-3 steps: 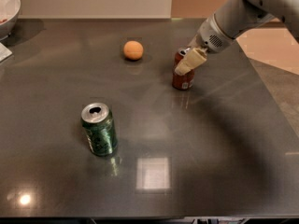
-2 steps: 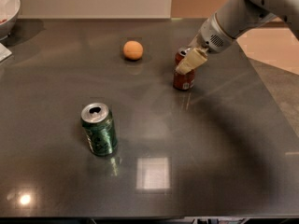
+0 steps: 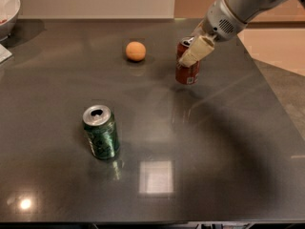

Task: Pick coke can

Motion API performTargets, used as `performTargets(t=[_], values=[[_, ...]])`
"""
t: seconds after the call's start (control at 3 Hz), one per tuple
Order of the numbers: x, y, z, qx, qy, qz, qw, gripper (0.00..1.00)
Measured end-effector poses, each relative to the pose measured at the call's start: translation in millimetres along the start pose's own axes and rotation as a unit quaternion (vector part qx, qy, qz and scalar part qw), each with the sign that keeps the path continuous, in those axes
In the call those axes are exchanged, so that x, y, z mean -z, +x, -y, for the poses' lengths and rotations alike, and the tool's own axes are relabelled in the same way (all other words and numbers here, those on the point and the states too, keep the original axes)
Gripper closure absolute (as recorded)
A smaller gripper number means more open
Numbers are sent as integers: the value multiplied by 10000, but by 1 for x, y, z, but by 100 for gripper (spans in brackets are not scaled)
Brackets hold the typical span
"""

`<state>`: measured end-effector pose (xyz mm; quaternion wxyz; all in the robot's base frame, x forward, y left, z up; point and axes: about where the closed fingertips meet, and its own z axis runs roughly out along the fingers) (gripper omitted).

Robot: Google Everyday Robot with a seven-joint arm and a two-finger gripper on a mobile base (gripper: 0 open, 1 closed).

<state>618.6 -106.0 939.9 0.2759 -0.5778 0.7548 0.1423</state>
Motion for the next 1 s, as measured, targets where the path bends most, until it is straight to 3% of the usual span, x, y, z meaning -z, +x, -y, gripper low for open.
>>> performTargets(t=[0.67,1.0], values=[[63,-54,-24,485,-285,88,9984,100],[65,-55,-23,500,-275,98,9983,100]])
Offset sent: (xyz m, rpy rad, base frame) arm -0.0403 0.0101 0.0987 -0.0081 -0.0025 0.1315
